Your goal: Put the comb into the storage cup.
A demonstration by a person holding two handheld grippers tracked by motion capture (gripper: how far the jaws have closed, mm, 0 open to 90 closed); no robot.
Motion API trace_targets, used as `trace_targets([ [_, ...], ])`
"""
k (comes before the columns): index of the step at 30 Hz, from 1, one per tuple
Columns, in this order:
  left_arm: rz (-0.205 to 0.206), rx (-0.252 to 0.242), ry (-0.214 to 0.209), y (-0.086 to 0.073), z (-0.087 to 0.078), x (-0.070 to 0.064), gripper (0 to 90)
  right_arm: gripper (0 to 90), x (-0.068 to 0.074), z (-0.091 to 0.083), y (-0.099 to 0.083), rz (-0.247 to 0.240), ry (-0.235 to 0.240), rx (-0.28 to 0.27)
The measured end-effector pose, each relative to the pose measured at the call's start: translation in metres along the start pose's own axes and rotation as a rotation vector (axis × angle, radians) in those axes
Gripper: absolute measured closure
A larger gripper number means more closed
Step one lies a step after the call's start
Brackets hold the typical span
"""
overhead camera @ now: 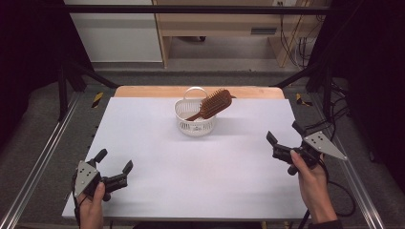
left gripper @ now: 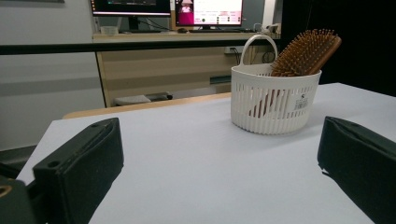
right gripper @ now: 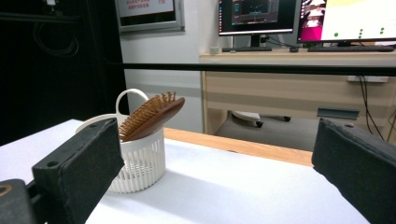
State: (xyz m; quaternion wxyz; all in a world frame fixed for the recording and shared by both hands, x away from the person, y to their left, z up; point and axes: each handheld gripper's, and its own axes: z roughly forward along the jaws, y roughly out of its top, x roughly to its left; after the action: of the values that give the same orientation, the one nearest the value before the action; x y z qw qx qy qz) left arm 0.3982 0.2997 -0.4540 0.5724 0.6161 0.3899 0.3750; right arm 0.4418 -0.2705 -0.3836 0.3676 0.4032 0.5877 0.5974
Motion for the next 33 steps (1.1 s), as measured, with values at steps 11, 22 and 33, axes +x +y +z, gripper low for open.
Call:
trace_targets([
  [11, 0.002, 0.001, 0.001, -0.001, -0.007, 0.001, 0.3, 2.5, -0.004, -0.02, -0.011, -0.024, 0.002, 0.01],
  [22, 0.0, -0.009, 0.002, -0.002, -0.01, 0.004, 0.3, 2.9, -0.008, -0.028, -0.03, -0.029, 0.005, 0.005],
  [33, 0.001, -0.01, -0.004, -0.002, -0.01, 0.004, 0.2, 3.1, 0.0, -0.028, -0.047, -0.055, 0.049, 0.024],
])
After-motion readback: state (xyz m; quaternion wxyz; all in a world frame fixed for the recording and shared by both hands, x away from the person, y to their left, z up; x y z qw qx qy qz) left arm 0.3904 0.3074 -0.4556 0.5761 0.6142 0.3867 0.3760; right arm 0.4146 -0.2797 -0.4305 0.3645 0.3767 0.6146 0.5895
